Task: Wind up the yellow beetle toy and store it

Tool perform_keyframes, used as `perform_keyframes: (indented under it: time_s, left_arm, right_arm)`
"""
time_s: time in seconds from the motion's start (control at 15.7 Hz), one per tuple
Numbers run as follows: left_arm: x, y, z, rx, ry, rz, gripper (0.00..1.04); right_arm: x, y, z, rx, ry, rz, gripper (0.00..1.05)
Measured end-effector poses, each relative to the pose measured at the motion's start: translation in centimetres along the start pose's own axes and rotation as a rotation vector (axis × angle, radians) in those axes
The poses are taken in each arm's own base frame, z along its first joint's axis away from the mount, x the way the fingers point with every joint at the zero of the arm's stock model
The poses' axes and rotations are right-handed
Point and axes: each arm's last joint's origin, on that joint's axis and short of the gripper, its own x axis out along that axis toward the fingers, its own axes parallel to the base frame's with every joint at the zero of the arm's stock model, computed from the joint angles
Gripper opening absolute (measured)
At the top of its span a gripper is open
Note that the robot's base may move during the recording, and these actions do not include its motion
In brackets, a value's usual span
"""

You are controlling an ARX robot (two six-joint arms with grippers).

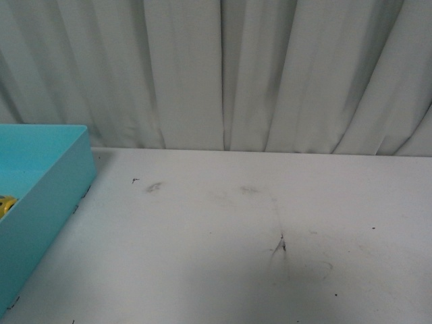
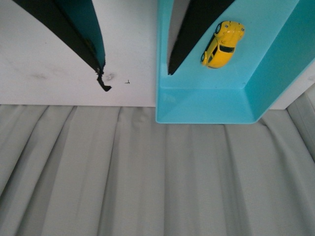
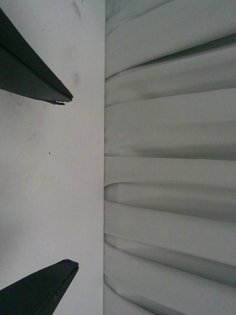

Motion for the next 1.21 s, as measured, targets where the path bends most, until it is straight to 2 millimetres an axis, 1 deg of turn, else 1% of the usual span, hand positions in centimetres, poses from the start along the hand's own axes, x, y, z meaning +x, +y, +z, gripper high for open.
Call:
perform_keyframes:
  time_s: [0.19,0.26,0.32,1.21]
  left_arm:
    - [0.00,0.00,0.00,0.000,0.000,0.000,0.75]
    - [0.00,0.00,0.00,0.000,0.000,0.000,0.90]
    - [0.00,0.00,0.00,0.000,0.000,0.000,0.98]
    - [0.00,0.00,0.01,0.000,-0.001,0.000,0.98]
  right_arm:
    - [0.00,0.00,0.00,0.000,0.000,0.000,0.98]
    - [0.00,0.00,0.00,0.000,0.000,0.000,0.98]
    - [0.00,0.00,0.00,0.000,0.000,0.000,0.98]
    - [0.00,0.00,0.03,0.000,-0.003,0.000,0.98]
